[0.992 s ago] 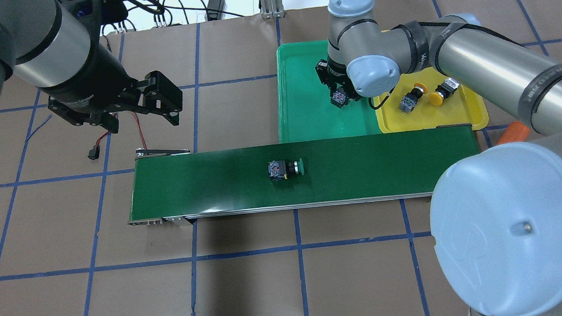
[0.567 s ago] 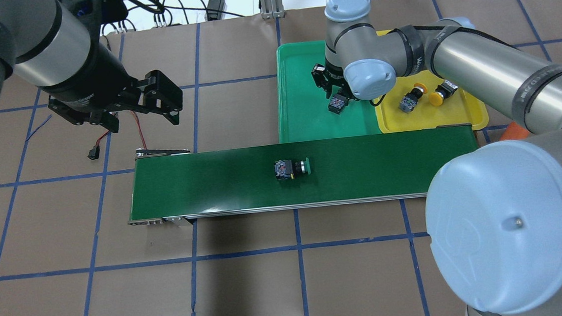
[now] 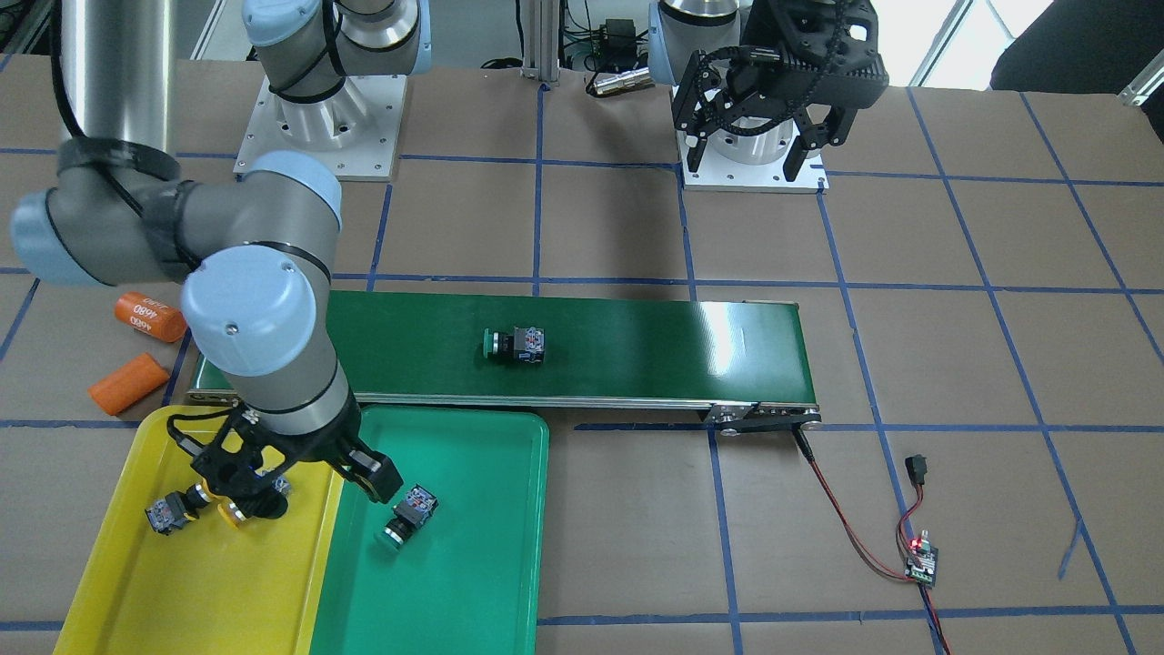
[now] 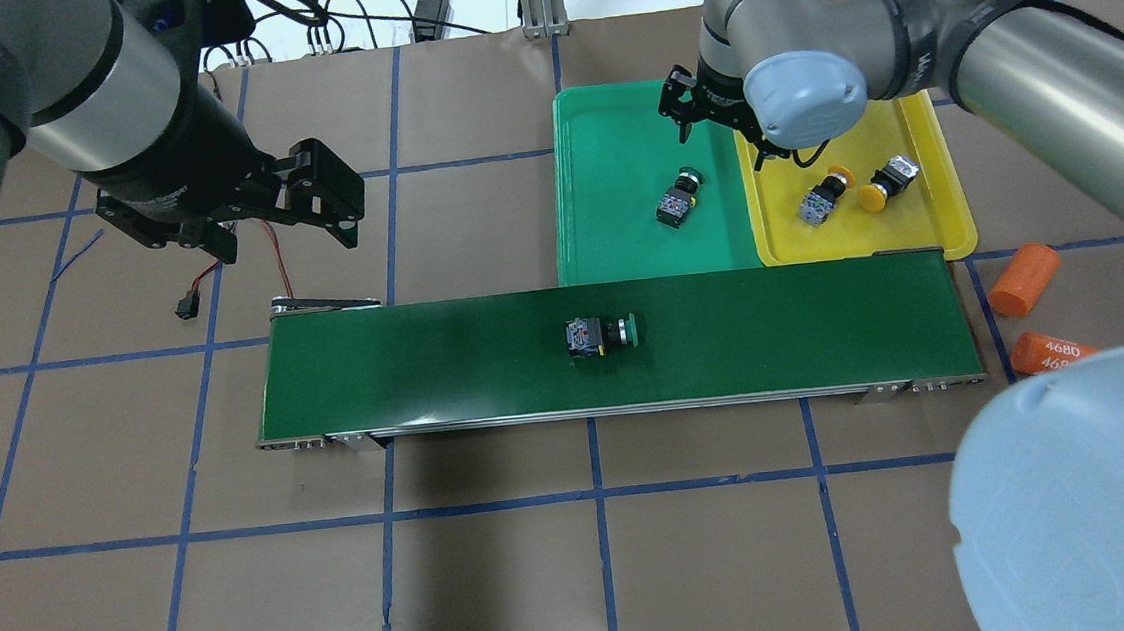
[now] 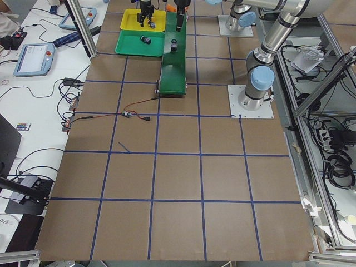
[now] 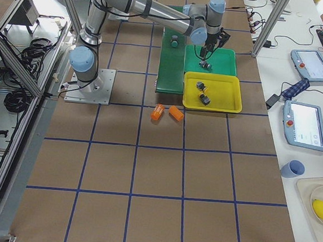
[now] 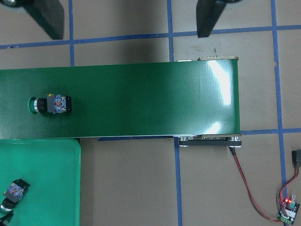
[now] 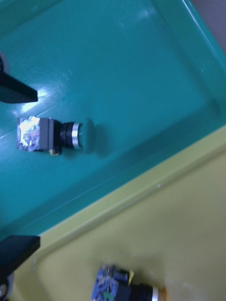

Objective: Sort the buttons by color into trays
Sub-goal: 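Move the right gripper back over the conveyor toward the other green button, then lower the right gripper and grasp the second green button on the conveyor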

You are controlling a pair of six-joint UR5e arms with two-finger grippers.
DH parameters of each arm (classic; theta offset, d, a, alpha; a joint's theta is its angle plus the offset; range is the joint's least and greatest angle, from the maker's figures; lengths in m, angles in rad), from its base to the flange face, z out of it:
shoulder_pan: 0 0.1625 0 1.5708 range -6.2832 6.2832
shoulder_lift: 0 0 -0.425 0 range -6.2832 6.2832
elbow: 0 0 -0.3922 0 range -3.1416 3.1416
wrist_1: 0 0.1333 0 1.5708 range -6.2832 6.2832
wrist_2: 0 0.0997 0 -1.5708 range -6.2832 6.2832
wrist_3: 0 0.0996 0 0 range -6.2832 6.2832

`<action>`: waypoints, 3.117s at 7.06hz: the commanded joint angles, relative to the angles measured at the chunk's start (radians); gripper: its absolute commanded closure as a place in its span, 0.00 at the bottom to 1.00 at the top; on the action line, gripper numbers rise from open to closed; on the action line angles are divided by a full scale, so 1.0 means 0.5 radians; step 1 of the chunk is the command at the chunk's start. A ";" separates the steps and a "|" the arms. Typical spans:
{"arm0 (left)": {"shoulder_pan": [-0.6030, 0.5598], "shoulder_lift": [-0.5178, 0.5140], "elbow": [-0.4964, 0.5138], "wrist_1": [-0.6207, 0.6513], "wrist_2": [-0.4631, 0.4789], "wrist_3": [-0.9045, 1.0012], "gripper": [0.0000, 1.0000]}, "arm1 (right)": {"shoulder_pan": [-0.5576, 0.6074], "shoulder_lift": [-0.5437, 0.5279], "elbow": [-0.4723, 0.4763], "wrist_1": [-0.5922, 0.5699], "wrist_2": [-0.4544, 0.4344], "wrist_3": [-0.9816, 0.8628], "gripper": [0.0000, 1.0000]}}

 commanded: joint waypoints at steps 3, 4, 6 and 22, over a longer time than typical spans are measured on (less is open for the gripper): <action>0.033 0.002 -0.008 0.003 0.001 0.001 0.00 | -0.072 -0.635 0.321 0.405 -0.003 0.245 0.00; 0.030 0.002 -0.008 0.003 0.001 0.001 0.00 | -0.073 -0.697 0.376 0.393 -0.003 0.312 0.00; 0.036 0.005 0.002 0.006 -0.002 0.001 0.00 | -0.069 -0.707 0.389 0.441 -0.003 0.434 0.00; 0.036 0.012 -0.005 0.006 0.001 0.001 0.00 | 0.053 -0.615 0.797 -0.040 0.120 1.512 0.00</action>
